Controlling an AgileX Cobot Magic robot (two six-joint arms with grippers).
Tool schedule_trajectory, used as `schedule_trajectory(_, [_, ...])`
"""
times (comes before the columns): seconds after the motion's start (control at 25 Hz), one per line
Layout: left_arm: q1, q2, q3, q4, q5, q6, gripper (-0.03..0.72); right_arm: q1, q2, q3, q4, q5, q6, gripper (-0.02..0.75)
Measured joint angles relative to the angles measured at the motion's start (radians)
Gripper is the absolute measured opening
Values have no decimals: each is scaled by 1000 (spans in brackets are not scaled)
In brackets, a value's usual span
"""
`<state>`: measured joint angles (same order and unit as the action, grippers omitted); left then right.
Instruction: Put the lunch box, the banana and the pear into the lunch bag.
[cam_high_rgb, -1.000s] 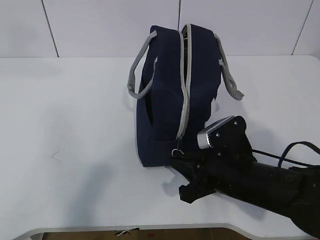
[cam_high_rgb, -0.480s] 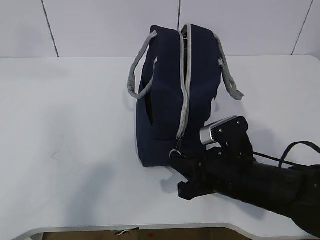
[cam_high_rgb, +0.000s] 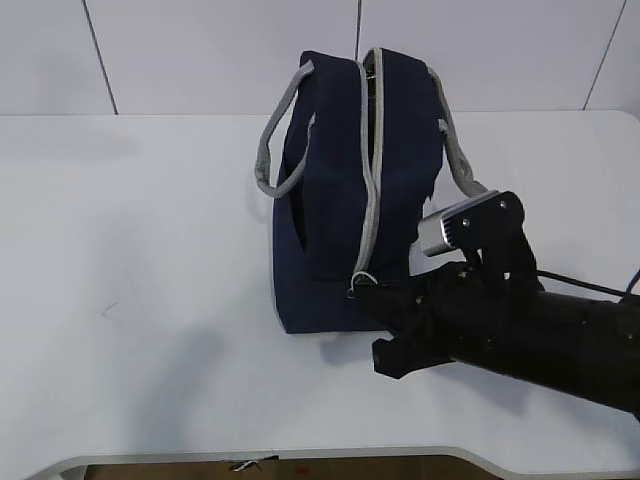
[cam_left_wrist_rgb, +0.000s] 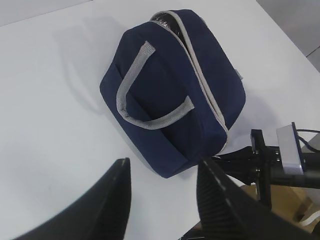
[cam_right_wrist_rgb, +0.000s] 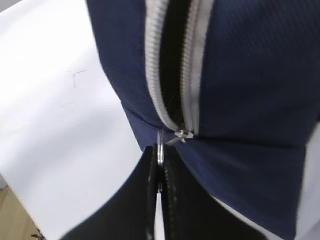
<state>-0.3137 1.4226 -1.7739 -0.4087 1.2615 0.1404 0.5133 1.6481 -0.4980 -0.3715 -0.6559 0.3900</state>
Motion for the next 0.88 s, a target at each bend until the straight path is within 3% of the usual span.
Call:
schedule_trajectory(0.44, [0,0,0,2,0,0,326,0,-251,0,-23,232,18,17])
schedule_trajectory(0.64, [0,-4,9,2,0,0,325,0,-291,-80,-65,325,20,17])
schedule_trajectory(0.88, [0,-8,150,-6,0,0,317,0,-291,-210,-112,406,20,17])
